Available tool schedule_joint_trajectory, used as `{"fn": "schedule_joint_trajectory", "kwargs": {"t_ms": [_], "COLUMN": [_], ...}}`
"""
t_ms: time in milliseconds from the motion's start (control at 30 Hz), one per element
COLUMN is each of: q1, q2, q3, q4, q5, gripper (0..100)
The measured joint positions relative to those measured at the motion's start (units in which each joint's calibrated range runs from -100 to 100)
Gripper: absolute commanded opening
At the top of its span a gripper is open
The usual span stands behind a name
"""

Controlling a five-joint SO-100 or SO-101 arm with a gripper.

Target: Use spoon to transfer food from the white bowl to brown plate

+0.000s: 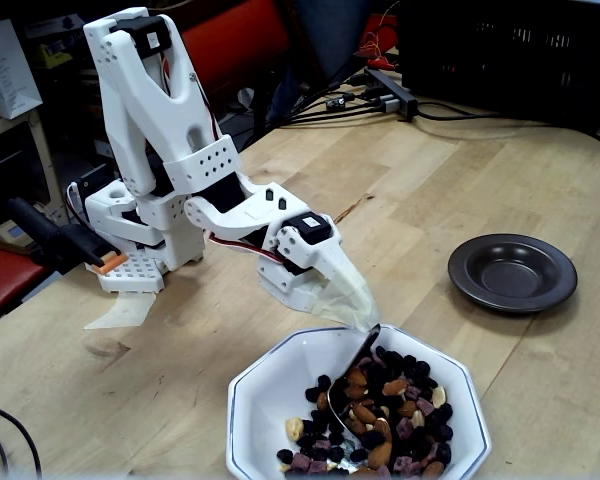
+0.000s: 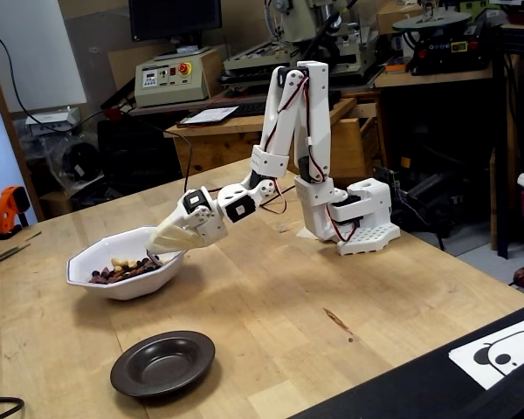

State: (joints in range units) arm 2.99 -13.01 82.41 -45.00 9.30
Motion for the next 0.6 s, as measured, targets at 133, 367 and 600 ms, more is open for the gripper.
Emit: {"fn": "schedule_joint_trajectory", "kwargs": {"t_ms": [133,367,600], "q1": [0.0,0.0,0.1], "q2": [0.0,-0.1,-1.4], "q3": [0.0,0.0,-2.9], "q4": [0.0,0.0,-0.8], "q5": [-1.4,-3.9,-6.3], "gripper": [4,4,4]}}
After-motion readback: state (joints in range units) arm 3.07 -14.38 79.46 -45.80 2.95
